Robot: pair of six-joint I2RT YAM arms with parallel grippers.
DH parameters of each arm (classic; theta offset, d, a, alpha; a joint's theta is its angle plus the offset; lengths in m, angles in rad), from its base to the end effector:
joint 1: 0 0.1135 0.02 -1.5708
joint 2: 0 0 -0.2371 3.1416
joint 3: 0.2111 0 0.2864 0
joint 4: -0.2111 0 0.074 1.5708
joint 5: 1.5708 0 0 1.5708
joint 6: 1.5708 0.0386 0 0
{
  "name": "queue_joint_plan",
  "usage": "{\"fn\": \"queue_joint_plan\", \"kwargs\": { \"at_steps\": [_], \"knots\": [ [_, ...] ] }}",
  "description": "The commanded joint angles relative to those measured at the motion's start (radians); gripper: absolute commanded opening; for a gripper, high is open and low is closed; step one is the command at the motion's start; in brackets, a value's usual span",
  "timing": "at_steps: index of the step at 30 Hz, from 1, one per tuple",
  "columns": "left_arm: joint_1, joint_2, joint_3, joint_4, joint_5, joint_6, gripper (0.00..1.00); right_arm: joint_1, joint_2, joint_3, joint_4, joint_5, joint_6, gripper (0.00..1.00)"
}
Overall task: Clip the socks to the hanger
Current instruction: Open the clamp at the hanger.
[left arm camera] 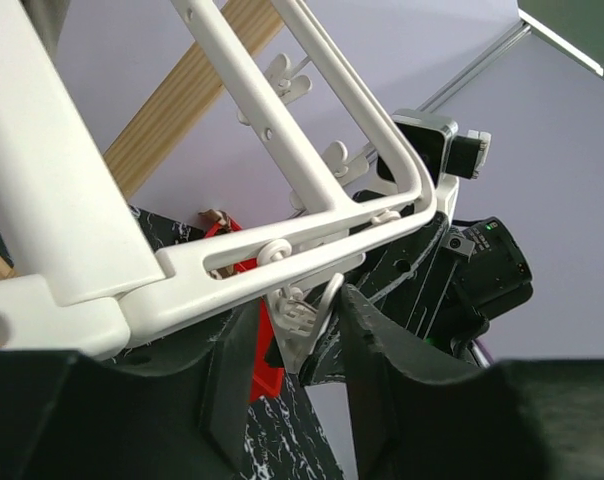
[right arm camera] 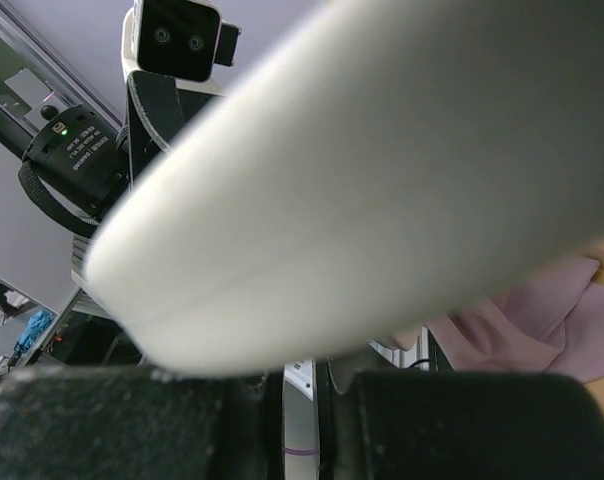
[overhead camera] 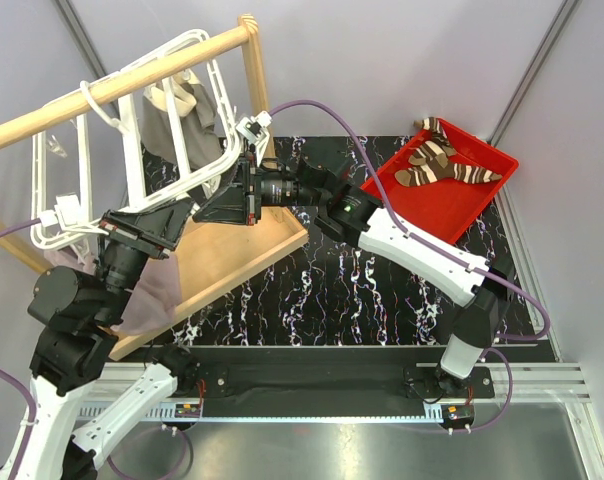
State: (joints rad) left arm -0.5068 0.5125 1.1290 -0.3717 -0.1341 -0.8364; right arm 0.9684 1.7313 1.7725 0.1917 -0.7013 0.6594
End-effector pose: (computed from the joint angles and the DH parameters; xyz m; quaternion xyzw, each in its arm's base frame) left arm 0.1040 -0.0518 0.4678 -0.1528 0.5971 -0.4570 0.6413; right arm 0.2265 0.3733 0.4429 -0.3559 0.5340 0.6819 0.3510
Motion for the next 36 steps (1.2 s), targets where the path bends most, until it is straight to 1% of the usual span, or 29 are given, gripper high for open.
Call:
{"fn": "queue_joint_plan", "kwargs": {
  "at_steps": [1,2,5,6,8,9,10,11,13,15,16,20,21,23,24,25,26,27,29,30,32,33,36],
  "knots": [
    [0.001,0.017,-0.002,0.085,-0.015,0.005,0.36,0.009,-0.006,0.011,0.025,-0.05,-0.012,0.0],
    [0.001,0.015,-0.005,0.099,-0.015,0.005,0.33,0.009,-0.007,0.01,0.026,-0.053,-0.011,0.0],
    [0.001,0.004,-0.02,0.12,-0.018,0.007,0.17,0.009,-0.012,0.007,0.035,-0.059,-0.007,0.0],
    [-0.001,0.0,-0.024,0.123,-0.019,0.005,0.0,0.01,-0.01,0.004,0.034,-0.06,-0.007,0.0],
    [0.001,0.0,-0.028,0.122,-0.022,0.008,0.0,0.009,-0.019,-0.004,0.02,-0.053,-0.021,0.0],
    [-0.001,0.006,-0.018,0.111,-0.025,0.007,0.0,0.007,-0.024,-0.008,0.003,-0.021,-0.047,0.17],
    [0.001,0.009,-0.014,0.082,-0.033,0.002,0.0,0.007,-0.041,-0.015,-0.044,-0.004,-0.067,0.33],
    [0.001,0.012,-0.008,0.068,-0.036,-0.004,0.0,0.007,-0.05,-0.018,-0.069,0.012,-0.084,0.45],
    [0.001,0.015,0.003,0.031,-0.05,-0.012,0.0,0.001,-0.093,-0.044,-0.136,0.075,-0.142,0.64],
    [-0.001,0.015,0.011,0.008,-0.062,-0.021,0.0,0.0,-0.13,-0.071,-0.173,0.147,-0.194,0.73],
    [0.001,0.018,0.023,-0.018,-0.071,-0.023,0.0,-0.007,-0.165,-0.094,-0.222,0.169,-0.211,0.77],
    [-0.001,0.029,0.055,-0.082,-0.099,-0.061,0.0,-0.023,-0.254,-0.142,-0.316,0.313,-0.259,0.78],
    [-0.001,0.037,0.066,-0.101,-0.104,-0.069,0.0,-0.026,-0.269,-0.151,-0.372,0.404,-0.27,0.78],
    [-0.001,0.061,0.106,-0.166,-0.119,-0.095,0.0,-0.048,-0.311,-0.162,-0.432,0.512,-0.283,0.78],
    [-0.001,0.064,0.117,-0.185,-0.124,-0.102,0.0,-0.063,-0.321,-0.171,-0.484,0.608,-0.29,0.77],
    [0.001,0.07,0.121,-0.211,-0.134,-0.107,0.0,-0.077,-0.338,-0.176,-0.507,0.653,-0.29,0.77],
    [-0.001,0.073,0.129,-0.223,-0.14,-0.122,0.0,-0.123,-0.345,-0.182,-0.53,0.692,-0.287,0.77],
    [-0.001,0.078,0.136,-0.233,-0.145,-0.127,0.0,-0.149,-0.348,-0.192,-0.579,0.762,-0.285,0.76],
    [-0.001,0.084,0.147,-0.26,-0.151,-0.124,0.0,-0.218,-0.352,-0.202,-0.624,0.804,-0.281,0.75],
    [0.001,0.093,0.158,-0.269,-0.154,-0.119,0.0,-0.299,-0.355,-0.226,-0.65,0.824,-0.271,0.75],
    [-0.001,0.098,0.164,-0.285,-0.157,-0.103,0.0,-0.397,-0.354,-0.252,-0.664,0.838,-0.264,0.74],
    [0.001,0.104,0.169,-0.289,-0.157,-0.096,0.0,-0.499,-0.349,-0.283,-0.661,0.845,-0.262,0.73],
    [0.001,0.11,0.176,-0.308,-0.167,-0.063,0.0,-0.629,-0.303,-0.312,-0.623,0.849,-0.276,0.72]
  ]
}}
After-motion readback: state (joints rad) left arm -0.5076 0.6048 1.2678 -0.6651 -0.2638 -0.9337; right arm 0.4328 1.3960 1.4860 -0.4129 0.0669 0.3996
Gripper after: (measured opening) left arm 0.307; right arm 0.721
